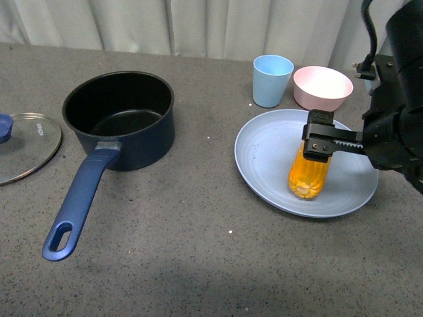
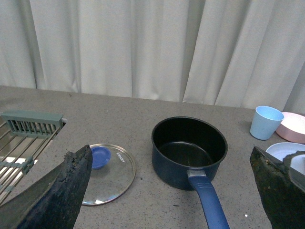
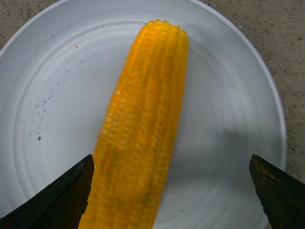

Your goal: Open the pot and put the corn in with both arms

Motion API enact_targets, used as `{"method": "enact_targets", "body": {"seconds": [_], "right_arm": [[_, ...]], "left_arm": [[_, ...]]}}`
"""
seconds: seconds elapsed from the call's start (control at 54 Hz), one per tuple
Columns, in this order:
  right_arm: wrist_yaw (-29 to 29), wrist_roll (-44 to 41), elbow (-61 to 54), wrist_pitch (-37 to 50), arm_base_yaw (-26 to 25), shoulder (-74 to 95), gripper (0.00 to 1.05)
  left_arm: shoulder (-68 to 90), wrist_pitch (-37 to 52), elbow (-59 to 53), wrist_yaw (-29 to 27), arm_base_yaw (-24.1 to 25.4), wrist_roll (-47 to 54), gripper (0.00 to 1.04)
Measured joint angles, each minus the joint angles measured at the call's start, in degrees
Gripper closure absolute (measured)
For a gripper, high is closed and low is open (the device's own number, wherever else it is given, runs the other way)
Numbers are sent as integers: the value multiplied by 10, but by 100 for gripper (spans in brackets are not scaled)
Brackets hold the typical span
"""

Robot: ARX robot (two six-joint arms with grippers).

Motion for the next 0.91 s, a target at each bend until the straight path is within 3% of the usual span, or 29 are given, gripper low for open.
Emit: {"method": "enact_targets", "body": {"seconds": [0.334, 0.426, 0.63, 0.778, 0.908], "right_arm": [[1, 38, 80, -27, 16, 75, 10], [0, 38, 91, -28, 18, 89, 28], [-10, 38, 102, -25, 17, 92, 57], [-25, 37, 107, -24, 17, 92, 72], [-52, 35, 101, -15, 15, 84, 78]], "left_arm": [[0, 0, 0, 0, 0, 0, 7], [0, 0, 0, 0, 0, 0, 7], [0, 0, 0, 0, 0, 0, 7], [0, 0, 0, 0, 0, 0, 7], [0, 0, 0, 0, 0, 0, 7]]}}
